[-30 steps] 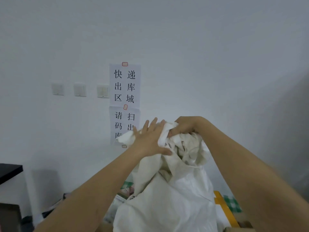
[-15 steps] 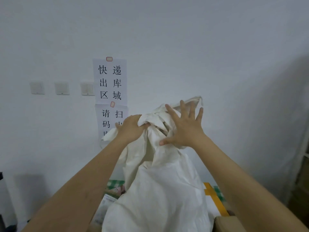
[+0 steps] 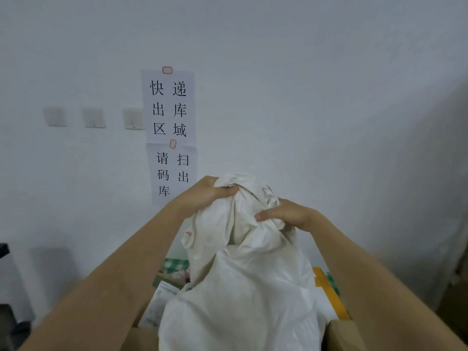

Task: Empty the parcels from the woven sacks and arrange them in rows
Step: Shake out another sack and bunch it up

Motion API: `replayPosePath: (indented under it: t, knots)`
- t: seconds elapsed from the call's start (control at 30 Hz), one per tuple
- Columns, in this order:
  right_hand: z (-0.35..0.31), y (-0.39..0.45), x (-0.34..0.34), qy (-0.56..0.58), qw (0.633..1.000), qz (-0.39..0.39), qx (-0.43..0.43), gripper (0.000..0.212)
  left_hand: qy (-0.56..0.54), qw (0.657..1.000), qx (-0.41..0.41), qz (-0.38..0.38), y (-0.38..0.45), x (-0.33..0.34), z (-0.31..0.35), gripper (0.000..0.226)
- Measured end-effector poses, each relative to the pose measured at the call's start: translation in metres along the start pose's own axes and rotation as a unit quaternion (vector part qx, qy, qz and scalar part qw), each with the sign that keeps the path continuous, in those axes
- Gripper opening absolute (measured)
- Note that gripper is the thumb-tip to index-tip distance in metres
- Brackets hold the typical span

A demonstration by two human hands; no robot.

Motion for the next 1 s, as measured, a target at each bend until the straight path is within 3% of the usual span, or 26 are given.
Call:
replayPosePath:
  t: [0.07,0.1,0.13,0.2,0.27,0.33,0.43,0.5,0.67,0.77,0.83,0.93,1.0]
  knots:
    - [0.003,0.001,0.010,0.008,1.000,-0.029,0.007,0.065,-0.010,1.000,-0.017,-0.001,0.002,-0.002,-0.010,0.007]
    - [0.004,0.001,0.012,-0.008,0.999,-0.038,0.010,0.060,-0.013,1.000,-0.025,0.001,0.002,-0.003,-0.014,0.008]
    - [0.003,0.002,0.012,-0.045,0.998,-0.050,0.012,0.066,-0.018,0.999,-0.030,0.002,0.003,-0.003,-0.019,0.008]
    - [0.000,0.003,0.011,-0.158,0.984,-0.073,0.036,0.106,-0.028,0.999,-0.038,-0.003,0.005,-0.002,-0.027,0.009]
    - [-0.001,0.003,0.007,-0.300,0.947,-0.050,0.102,0.137,-0.034,0.999,-0.037,-0.007,0.007,0.001,-0.031,0.010]
    - [-0.002,0.003,0.003,-0.376,0.916,-0.013,0.139,0.146,-0.044,0.998,-0.033,-0.007,0.009,0.005,-0.033,0.010]
    - [0.001,0.007,0.010,-0.368,0.922,-0.031,0.114,0.158,-0.051,0.998,-0.032,-0.009,0.010,0.005,-0.033,0.014]
    - [0.008,0.007,0.016,-0.337,0.934,-0.032,0.112,0.146,-0.048,0.998,-0.036,-0.012,0.010,0.006,-0.037,0.014]
    - [0.027,0.013,0.031,-0.161,0.986,-0.008,0.050,0.076,-0.047,0.997,-0.060,-0.012,0.009,0.007,-0.050,0.020]
    - [0.033,0.013,0.038,-0.113,0.993,0.018,0.026,0.050,0.113,0.993,-0.006,0.043,0.008,0.009,-0.046,0.028]
    - [0.038,0.013,0.041,-0.103,0.993,0.052,0.005,0.032,0.236,0.962,0.049,0.129,-0.001,0.009,-0.042,0.050]
    - [0.045,0.014,0.042,-0.100,0.989,0.104,0.001,0.037,0.344,0.912,0.135,0.178,-0.020,0.012,-0.049,0.081]
    - [0.047,0.014,0.041,-0.106,0.987,0.119,0.001,0.046,0.409,0.898,0.096,0.133,-0.027,0.017,-0.064,0.108]
Point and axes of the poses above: each hand's wrist, its own y-axis towards the middle knuckle, its own x-axis out of the palm, z = x × y, the point moved 3 cm from there along y, towards the middle knuckle, and after that the axes turned 1 degree about -y, right-handed, at the moved point
